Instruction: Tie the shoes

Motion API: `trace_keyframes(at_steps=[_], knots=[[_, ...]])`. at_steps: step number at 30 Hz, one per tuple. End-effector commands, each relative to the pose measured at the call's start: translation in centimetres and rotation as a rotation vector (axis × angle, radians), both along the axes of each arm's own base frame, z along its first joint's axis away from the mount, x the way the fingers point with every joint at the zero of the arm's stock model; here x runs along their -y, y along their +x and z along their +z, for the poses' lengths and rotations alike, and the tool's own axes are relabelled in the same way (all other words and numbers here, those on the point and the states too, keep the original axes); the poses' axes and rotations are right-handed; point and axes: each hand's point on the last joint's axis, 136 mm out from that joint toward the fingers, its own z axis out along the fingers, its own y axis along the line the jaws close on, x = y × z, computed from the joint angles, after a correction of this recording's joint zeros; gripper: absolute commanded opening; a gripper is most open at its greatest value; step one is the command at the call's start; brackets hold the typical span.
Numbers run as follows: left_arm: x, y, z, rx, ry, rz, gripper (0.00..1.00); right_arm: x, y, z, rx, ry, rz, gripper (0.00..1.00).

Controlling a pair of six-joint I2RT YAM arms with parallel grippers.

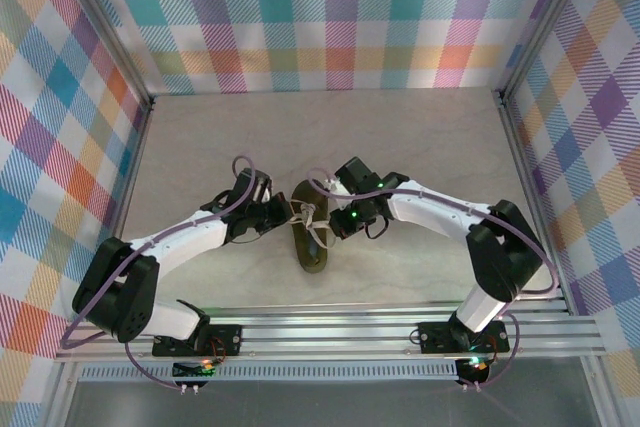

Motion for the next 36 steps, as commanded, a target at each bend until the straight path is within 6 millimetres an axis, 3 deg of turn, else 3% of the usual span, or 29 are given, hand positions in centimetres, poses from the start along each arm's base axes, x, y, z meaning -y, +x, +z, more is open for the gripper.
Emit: trace_keyframes(at_steps=[1,3,9,13,21,25,29,36], knots=[[0.2,-0.3,-0.3,0.003,-0.020,0.021,0.00,-1.3,-2.1,-0.9,-0.034,0.076,0.177,0.21],[0.4,-0.5,-0.3,0.004,-0.022,0.023,0.00,-1.4,-2.3,-1.3,-0.031,0.094,0.183,0.39],[0.2,-0.5,0.3,0.024,-0.009,0.029,0.00,-1.6,-2.2,0.6,0.040,0.168,0.147,0.55],[0.2,-0.4,0.5,0.022,-0.005,0.028,0.00,-2.3,-3.1,1.4,0.062,0.201,0.164,0.59],[-0.1,-0.6,0.7,0.030,0.002,0.037,0.00,-3.4,-3.4,-0.8,0.020,0.144,0.193,0.66],[-0.2,-0.6,1.0,0.040,0.010,0.031,0.00,-3.8,-3.2,-1.4,0.028,0.105,0.200,0.63],[-0.4,-0.5,1.6,0.066,0.026,0.013,0.00,-3.1,-2.7,-1.7,0.065,0.035,0.170,0.59],[-0.2,-0.6,1.6,0.062,0.022,0.007,0.00,-0.3,-2.6,1.0,0.159,0.013,0.091,0.68]])
